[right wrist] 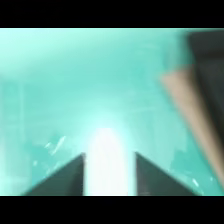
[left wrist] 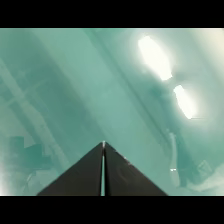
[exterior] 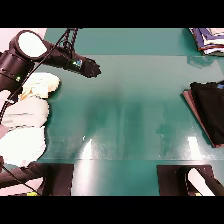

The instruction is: Fold the shirts.

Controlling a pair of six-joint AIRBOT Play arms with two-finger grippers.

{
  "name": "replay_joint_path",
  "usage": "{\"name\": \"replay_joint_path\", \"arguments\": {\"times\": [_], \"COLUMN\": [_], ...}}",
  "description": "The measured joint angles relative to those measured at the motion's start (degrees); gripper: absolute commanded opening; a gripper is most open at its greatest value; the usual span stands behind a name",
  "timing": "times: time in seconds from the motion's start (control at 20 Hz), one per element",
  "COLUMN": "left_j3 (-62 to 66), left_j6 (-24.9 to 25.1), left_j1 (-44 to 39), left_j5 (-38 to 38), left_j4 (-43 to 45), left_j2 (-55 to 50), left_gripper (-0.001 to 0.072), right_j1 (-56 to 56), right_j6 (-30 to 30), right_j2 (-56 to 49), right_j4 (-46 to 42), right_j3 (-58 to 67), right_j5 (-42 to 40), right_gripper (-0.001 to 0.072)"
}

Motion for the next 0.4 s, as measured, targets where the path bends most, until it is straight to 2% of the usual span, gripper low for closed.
{"name": "replay_joint_path", "arguments": {"times": [0.05,0.4], "left_j3": [0.0,0.0], "left_j6": [0.0,0.02], "left_j1": [0.0,0.0], "left_j5": [0.31,3.52], "left_j4": [0.0,-0.11], "left_j2": [0.0,0.0], "left_gripper": [0.0027,0.0027], "right_j1": [3.28,18.43], "right_j6": [0.0,0.07], "right_j2": [-0.35,-4.42], "right_j4": [0.24,0.68], "right_j3": [0.11,0.39], "right_j5": [-0.87,-3.04], "right_gripper": [0.0019,0.0018]}}
